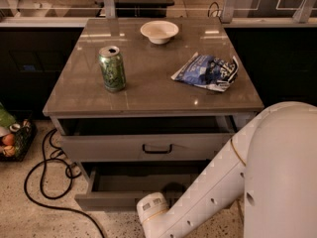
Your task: Open middle drawer
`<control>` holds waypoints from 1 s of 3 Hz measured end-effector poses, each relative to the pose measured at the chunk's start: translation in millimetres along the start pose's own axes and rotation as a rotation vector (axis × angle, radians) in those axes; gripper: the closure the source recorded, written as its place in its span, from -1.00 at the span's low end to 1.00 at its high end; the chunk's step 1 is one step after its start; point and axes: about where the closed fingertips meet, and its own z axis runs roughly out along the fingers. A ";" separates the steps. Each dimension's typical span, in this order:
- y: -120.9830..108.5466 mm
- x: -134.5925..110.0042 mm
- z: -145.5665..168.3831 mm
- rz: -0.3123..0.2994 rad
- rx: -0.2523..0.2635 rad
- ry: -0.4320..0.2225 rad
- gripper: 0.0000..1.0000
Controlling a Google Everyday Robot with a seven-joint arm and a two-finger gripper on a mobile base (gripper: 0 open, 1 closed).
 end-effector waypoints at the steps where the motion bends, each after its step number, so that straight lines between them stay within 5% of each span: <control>1: -2.2 0.4 -1.0 -0.002 0.006 -0.005 -1.00; 3: -23.7 14.0 -19.9 0.002 0.059 -0.030 -1.00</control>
Offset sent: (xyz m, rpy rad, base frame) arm 0.0124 -0.0004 0.0090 0.0313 -0.0315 0.0182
